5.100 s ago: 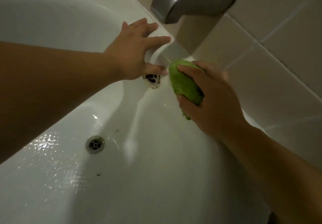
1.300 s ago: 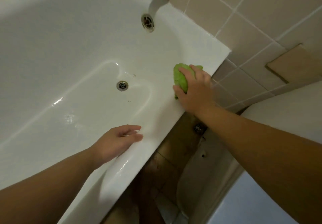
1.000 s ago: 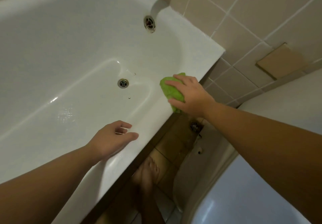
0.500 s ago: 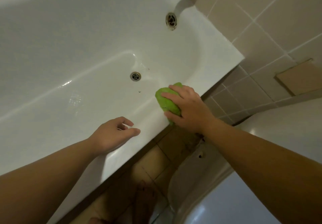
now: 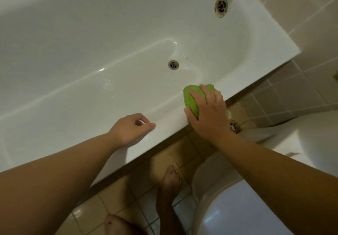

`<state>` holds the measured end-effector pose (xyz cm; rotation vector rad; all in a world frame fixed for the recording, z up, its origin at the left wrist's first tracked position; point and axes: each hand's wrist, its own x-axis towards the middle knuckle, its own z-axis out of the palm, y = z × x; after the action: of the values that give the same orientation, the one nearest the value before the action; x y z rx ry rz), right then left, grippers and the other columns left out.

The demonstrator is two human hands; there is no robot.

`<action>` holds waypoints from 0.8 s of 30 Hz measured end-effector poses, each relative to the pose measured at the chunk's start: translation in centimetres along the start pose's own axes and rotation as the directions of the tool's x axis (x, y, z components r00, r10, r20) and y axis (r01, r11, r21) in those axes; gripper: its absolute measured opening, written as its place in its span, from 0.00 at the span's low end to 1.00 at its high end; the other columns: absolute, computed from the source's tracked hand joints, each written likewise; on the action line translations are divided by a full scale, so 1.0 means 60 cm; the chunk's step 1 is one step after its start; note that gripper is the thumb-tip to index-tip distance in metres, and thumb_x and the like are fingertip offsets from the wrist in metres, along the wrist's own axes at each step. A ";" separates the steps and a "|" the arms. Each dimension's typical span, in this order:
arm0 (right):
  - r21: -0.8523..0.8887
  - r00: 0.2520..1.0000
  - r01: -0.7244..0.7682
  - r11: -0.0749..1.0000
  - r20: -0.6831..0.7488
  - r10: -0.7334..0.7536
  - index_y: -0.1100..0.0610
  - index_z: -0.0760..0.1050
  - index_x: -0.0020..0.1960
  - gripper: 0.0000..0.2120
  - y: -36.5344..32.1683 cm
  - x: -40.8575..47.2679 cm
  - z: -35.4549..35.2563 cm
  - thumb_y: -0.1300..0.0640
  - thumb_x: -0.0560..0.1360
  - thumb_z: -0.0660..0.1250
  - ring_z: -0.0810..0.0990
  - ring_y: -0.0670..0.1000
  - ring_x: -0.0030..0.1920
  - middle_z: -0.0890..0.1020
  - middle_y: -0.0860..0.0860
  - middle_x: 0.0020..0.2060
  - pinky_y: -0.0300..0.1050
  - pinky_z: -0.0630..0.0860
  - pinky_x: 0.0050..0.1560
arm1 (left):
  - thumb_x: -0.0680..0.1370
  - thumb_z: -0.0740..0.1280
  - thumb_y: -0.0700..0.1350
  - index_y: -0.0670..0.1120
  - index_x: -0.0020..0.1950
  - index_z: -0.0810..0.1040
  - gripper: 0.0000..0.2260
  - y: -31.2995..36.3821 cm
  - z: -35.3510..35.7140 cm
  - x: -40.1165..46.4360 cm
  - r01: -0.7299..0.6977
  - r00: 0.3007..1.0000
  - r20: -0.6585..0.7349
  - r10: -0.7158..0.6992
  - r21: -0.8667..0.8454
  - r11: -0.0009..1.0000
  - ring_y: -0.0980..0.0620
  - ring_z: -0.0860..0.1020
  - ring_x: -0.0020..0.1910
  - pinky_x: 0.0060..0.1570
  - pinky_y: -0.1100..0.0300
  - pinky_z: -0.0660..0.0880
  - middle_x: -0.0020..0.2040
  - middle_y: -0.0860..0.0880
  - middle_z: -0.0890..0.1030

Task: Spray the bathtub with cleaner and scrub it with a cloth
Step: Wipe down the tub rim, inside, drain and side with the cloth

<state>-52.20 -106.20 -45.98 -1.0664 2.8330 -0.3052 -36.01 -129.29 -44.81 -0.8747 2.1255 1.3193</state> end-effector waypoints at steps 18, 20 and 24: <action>0.005 0.951 0.304 0.953 0.063 -0.304 0.50 0.70 0.74 0.27 -0.241 -0.109 0.039 0.42 0.79 0.65 0.70 0.64 0.69 0.72 0.57 0.73 0.63 0.71 0.67 | 0.77 0.67 0.65 0.54 0.69 0.74 0.24 -0.194 -0.031 -0.154 -0.119 0.968 -0.184 0.170 0.260 0.958 0.53 0.75 0.53 0.55 0.57 0.75 0.58 0.54 0.76; 0.058 0.906 0.396 0.916 0.136 -0.400 0.48 0.68 0.76 0.28 -0.240 -0.123 0.039 0.40 0.79 0.64 0.67 0.64 0.73 0.69 0.55 0.76 0.64 0.66 0.72 | 0.77 0.68 0.65 0.54 0.69 0.73 0.25 -0.208 -0.039 -0.165 -0.121 0.969 -0.176 0.175 0.277 0.953 0.53 0.75 0.53 0.54 0.57 0.75 0.57 0.54 0.76; -0.007 0.944 0.259 0.966 0.214 -0.252 0.43 0.61 0.79 0.28 -0.168 -0.095 0.013 0.37 0.82 0.59 0.59 0.61 0.79 0.61 0.52 0.80 0.64 0.55 0.79 | 0.75 0.70 0.65 0.56 0.69 0.73 0.26 -0.246 -0.060 -0.187 -0.133 0.968 -0.164 0.187 0.294 0.947 0.54 0.76 0.55 0.55 0.58 0.74 0.59 0.55 0.76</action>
<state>-41.33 -109.97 -44.39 -1.3872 2.5239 -0.1503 -17.85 -134.43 -44.40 -0.7458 2.5041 1.0036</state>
